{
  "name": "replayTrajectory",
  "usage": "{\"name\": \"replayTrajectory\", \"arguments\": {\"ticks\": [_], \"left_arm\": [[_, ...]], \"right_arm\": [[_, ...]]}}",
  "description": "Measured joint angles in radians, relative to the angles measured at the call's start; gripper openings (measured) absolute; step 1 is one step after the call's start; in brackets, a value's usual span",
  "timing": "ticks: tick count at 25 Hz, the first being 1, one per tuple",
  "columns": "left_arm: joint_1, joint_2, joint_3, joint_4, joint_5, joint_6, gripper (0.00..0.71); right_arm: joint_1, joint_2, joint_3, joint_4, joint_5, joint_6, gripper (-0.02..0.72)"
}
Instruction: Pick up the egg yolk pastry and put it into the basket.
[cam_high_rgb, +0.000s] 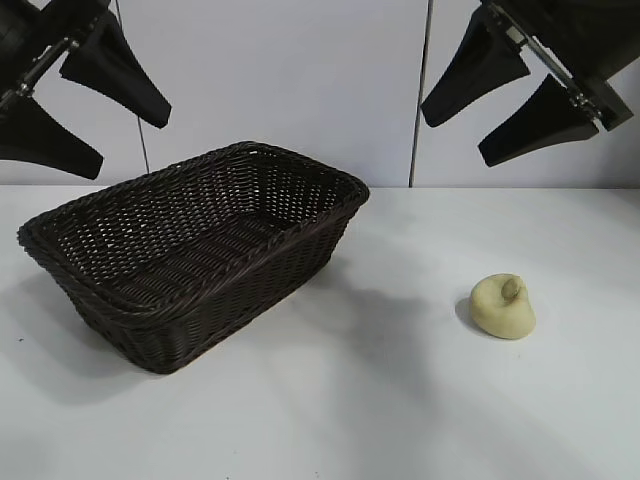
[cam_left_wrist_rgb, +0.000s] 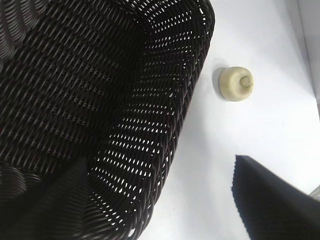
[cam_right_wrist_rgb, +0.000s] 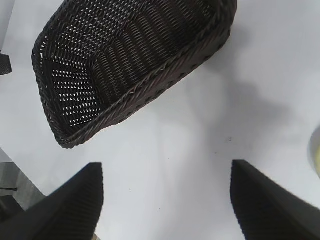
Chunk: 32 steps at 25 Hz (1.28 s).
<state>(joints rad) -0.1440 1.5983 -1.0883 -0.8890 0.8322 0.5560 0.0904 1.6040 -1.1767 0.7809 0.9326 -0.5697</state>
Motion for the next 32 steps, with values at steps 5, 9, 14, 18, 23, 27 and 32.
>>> {"name": "replayTrajectory", "arguments": {"ticks": [5, 9, 14, 18, 23, 27, 32], "left_arm": [[0.000, 0.000, 0.000, 0.000, 0.000, 0.000, 0.574], [0.000, 0.000, 0.000, 0.000, 0.000, 0.000, 0.574], [0.000, 0.000, 0.000, 0.000, 0.000, 0.000, 0.574], [0.000, 0.000, 0.000, 0.000, -0.001, 0.000, 0.574], [0.000, 0.000, 0.000, -0.005, -0.009, 0.000, 0.574], [0.000, 0.000, 0.000, -0.035, -0.004, -0.060, 0.574], [0.013, 0.000, 0.000, -0.004, 0.003, -0.372, 0.574]], "right_arm": [[0.000, 0.000, 0.000, 0.000, 0.000, 0.000, 0.516], [0.000, 0.000, 0.000, 0.000, 0.000, 0.000, 0.516], [0.000, 0.000, 0.000, 0.000, -0.001, 0.000, 0.516], [0.000, 0.000, 0.000, 0.000, -0.001, 0.000, 0.516], [0.000, 0.000, 0.000, 0.001, -0.001, 0.000, 0.516], [0.000, 0.000, 0.000, 0.001, -0.001, 0.000, 0.516], [0.000, 0.000, 0.000, 0.001, -0.001, 0.000, 0.516]]}}
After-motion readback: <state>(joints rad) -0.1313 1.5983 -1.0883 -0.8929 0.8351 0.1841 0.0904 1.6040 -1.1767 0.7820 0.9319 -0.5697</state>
